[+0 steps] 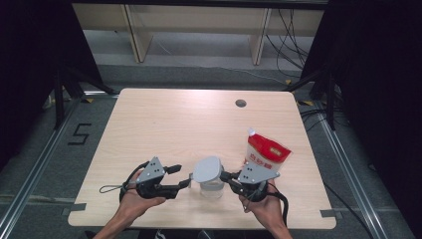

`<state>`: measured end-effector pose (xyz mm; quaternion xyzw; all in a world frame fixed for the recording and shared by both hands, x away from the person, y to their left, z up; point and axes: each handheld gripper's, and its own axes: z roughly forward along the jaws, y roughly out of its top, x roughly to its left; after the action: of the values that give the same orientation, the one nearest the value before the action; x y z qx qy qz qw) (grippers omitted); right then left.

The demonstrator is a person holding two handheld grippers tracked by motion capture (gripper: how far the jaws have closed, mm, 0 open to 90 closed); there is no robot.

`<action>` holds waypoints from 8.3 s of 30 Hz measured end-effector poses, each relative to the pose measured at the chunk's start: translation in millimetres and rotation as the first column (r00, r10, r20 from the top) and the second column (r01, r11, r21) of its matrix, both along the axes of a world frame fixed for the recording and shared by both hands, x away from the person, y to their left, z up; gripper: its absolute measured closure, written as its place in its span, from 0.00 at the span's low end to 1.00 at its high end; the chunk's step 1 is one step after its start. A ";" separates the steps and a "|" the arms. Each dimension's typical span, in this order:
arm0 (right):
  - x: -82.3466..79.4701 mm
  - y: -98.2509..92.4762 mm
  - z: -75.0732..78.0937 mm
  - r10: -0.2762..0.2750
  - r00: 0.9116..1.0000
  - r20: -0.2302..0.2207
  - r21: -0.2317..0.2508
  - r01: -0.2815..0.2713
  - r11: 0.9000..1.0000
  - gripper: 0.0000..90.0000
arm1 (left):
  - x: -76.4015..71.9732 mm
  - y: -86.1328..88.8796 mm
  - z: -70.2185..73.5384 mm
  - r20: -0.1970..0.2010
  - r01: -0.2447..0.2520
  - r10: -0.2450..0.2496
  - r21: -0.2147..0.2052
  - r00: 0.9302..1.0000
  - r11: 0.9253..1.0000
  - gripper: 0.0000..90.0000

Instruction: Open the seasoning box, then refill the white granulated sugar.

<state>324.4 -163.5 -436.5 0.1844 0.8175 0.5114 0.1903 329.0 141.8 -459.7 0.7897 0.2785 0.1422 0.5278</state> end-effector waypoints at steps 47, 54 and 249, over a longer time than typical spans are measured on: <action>3.7 43.4 17.1 0.077 0.995 0.057 -0.003 -0.077 0.997 0.95 | -7.9 19.1 -23.5 -0.040 -0.021 0.022 0.027 0.999 0.999 0.17; 3.2 10.2 15.5 0.010 0.998 0.067 0.038 -0.012 0.999 0.82 | -6.9 18.7 -21.7 -0.043 -0.014 0.015 0.015 0.999 1.000 0.17; 19.8 -95.9 -25.7 -0.264 0.917 0.298 -0.069 0.297 0.952 0.55 | -5.4 15.7 -30.1 -0.071 -0.028 0.030 0.036 0.997 0.999 0.18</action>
<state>344.2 -259.3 -462.2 0.2133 0.7742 0.4528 0.3875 323.6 157.6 -489.8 0.7992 0.3061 0.1263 0.5015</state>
